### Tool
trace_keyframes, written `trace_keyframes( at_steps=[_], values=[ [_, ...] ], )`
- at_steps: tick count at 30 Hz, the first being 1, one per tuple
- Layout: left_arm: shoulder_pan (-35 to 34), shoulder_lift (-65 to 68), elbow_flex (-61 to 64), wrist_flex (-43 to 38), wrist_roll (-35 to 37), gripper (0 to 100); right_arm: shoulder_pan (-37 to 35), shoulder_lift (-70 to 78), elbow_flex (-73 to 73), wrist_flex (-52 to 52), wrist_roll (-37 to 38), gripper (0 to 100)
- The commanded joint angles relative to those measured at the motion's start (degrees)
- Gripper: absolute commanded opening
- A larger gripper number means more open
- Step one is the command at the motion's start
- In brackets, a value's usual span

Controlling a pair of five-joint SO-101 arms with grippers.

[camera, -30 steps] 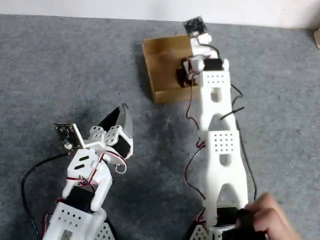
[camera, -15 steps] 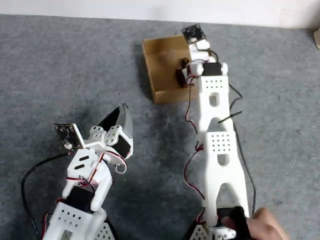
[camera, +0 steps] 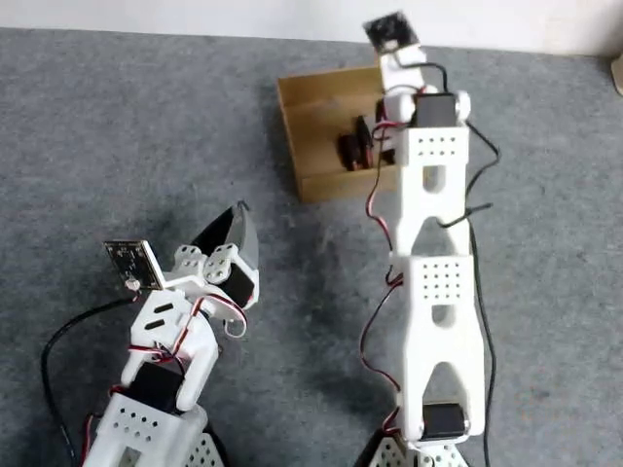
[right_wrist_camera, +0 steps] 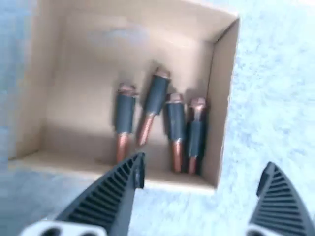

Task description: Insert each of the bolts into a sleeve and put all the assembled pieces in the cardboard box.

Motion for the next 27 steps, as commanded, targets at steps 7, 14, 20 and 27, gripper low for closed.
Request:
trace_keyframes(
  at_steps=[7,14,20,27],
  values=[
    [-2.07,-0.31,-0.75,-1.32,-2.37,1,-0.84,-24.57,-8.04,2.33,-8.09,33.3],
    [-6.9,-0.84,-15.78,20.92,-3.96,1,-4.97,-46.02,9.54,2.33,-8.09,33.3],
    [-14.02,-0.84,-35.65,49.58,-8.18,1,-16.66,-71.78,50.07,1.98,-8.09,33.3],
    [-28.62,-0.13,-36.7,58.11,-7.82,1,-29.67,-92.18,92.7,-3.91,-7.82,33.3]
  ],
)
